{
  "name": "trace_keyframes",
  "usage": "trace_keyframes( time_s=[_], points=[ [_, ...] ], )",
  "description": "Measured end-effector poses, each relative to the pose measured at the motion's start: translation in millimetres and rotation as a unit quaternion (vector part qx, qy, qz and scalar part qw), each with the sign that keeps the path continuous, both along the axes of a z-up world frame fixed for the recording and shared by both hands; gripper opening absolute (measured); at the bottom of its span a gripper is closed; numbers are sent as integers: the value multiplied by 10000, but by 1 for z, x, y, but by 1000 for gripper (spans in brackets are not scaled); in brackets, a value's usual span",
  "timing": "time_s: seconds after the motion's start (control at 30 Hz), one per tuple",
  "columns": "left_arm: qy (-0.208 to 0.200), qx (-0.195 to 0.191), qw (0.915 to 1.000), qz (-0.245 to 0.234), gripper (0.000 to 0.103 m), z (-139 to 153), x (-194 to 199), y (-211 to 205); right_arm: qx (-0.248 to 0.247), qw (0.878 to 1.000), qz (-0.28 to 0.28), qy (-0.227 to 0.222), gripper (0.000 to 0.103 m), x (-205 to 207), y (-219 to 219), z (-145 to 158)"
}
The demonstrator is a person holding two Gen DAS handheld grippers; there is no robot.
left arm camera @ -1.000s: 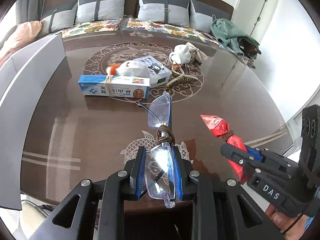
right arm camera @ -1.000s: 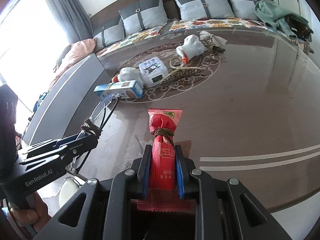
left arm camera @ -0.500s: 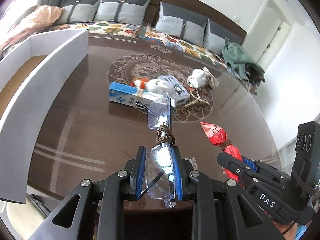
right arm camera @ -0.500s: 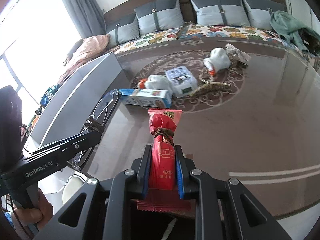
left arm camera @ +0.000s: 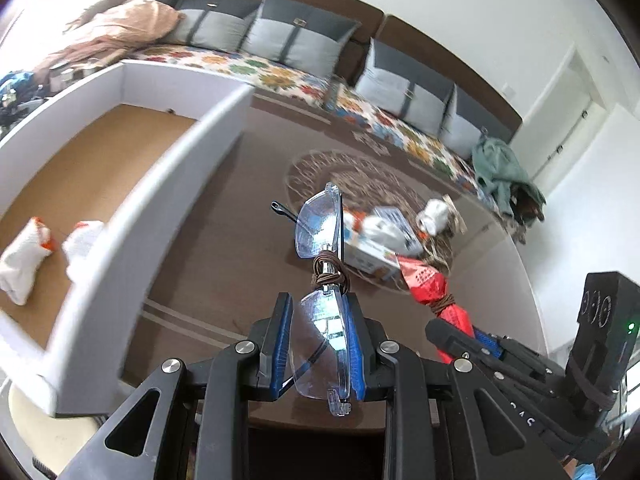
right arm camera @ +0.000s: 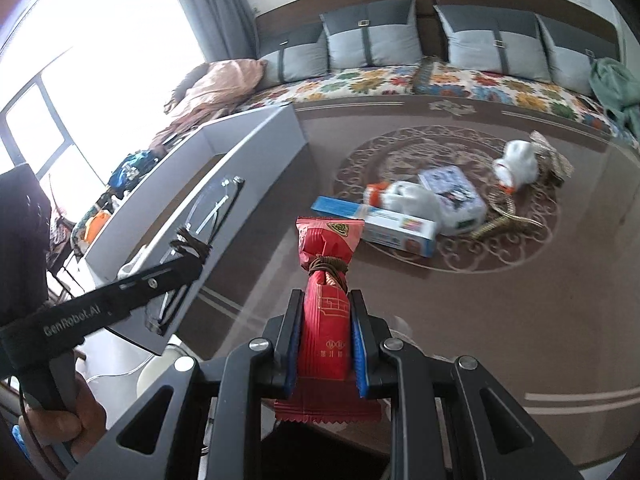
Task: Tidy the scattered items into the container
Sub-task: 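Carry the eyeglasses and red candy packet over the cardboard box with both grippers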
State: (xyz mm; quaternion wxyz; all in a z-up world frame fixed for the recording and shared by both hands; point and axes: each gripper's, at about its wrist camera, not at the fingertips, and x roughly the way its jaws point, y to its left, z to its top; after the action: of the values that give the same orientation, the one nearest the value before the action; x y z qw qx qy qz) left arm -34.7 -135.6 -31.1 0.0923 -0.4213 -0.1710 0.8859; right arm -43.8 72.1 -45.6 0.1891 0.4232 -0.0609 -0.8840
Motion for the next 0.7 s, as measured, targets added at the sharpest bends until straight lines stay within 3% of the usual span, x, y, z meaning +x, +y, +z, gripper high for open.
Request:
trace_keyframes(
  time_s=[0.27,0.57,0.7],
  points=[
    [84,26,9975,702,25,19,-7,-73,-73,9984,539,173,22,-18,-53,18],
    [90,-8,9876,1566,25,33,-25,-168,-130,9855,1514,754,22,-57,-157,63],
    [71,-74,9843,1760,25,36,-44,-193,-29,9832,1690,683,22,-87,-197,54]
  ],
)
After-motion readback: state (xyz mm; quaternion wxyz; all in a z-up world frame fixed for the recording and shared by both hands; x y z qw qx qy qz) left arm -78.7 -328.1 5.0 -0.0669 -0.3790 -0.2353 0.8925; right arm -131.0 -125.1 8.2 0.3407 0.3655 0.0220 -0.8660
